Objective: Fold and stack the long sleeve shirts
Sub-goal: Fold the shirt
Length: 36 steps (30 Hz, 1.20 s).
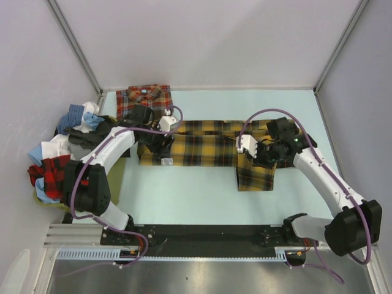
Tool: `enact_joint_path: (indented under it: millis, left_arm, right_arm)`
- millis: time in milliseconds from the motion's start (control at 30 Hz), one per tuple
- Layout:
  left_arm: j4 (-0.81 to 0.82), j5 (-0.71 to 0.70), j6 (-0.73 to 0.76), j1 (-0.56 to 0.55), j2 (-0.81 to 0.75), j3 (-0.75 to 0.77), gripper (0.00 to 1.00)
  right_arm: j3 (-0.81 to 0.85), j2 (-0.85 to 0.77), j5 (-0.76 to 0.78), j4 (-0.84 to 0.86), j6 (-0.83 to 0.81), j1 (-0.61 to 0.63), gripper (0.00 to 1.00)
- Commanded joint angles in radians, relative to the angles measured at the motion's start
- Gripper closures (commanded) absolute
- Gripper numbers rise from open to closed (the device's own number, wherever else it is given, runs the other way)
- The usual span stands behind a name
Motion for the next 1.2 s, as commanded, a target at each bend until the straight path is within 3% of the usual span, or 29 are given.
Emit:
enact_joint_path:
  millis: [0,67,167,367,433,500,533,633,933,1067,1167]
  left_arm:
    - [-0.007,0.04,0.028,0.002,-0.015,0.047,0.3]
    - [-0.007,0.044,0.02,0.002,-0.008,0.054,0.3]
    - [-0.007,0.052,0.005,0.001,-0.001,0.063,0.3]
    - [-0.019,0.052,0.003,-0.003,-0.004,0.059,0.3]
    - [-0.025,0.049,0.005,-0.003,-0.004,0.06,0.3]
    - [-0.028,0.041,0.008,-0.003,-0.005,0.062,0.3]
    - [-0.028,0.038,0.009,-0.003,-0.005,0.06,0.3]
    - [-0.03,0.033,0.008,-0.003,-0.008,0.062,0.3]
    - [-0.037,0.046,0.011,-0.003,0.001,0.09,0.31]
    - [-0.053,0.059,0.025,-0.006,0.01,0.125,0.31]
    - [-0.056,0.056,0.025,-0.012,0.028,0.154,0.31]
  right_arm:
    - [0.068,0.094,-0.055,-0.176,-0.071,-0.032,0.71]
    - [0.025,0.107,-0.053,-0.14,-0.059,-0.031,0.51]
    - [-0.073,0.12,-0.018,-0.034,-0.013,-0.002,0.44]
    - [-0.2,0.223,0.045,0.166,0.019,0.009,0.4]
    - [-0.24,0.254,0.063,0.219,0.013,0.012,0.44]
    - [-0.243,0.263,0.071,0.223,0.018,0.017,0.66]
    - [-0.242,0.257,0.074,0.221,0.019,0.02,0.83]
    - [-0.22,0.233,0.082,0.185,0.018,0.018,1.0]
    - [0.086,0.13,-0.055,-0.137,-0.043,-0.049,1.0]
    - [0.278,0.191,-0.153,-0.228,-0.062,-0.111,1.0]
    - [0.41,0.318,-0.165,-0.201,-0.068,-0.153,1.0]
